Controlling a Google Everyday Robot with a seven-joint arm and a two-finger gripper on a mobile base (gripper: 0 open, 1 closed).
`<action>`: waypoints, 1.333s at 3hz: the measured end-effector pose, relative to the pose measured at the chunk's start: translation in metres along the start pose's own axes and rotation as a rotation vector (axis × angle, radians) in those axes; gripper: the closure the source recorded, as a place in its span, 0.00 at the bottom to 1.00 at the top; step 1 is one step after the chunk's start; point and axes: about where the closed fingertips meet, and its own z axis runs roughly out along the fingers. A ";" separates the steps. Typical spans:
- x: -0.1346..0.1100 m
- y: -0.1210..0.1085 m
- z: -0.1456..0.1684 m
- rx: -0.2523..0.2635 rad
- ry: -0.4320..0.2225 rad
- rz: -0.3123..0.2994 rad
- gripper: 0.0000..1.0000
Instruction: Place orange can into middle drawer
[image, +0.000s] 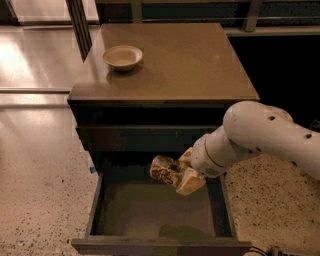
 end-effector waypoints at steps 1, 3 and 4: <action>0.000 0.000 0.000 0.000 0.000 0.000 1.00; 0.028 0.026 0.099 0.019 0.054 0.034 1.00; 0.050 0.033 0.149 0.050 0.119 -0.003 1.00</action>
Offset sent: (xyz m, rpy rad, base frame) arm -0.0113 0.0262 -0.0826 -0.0048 0.0319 -0.0314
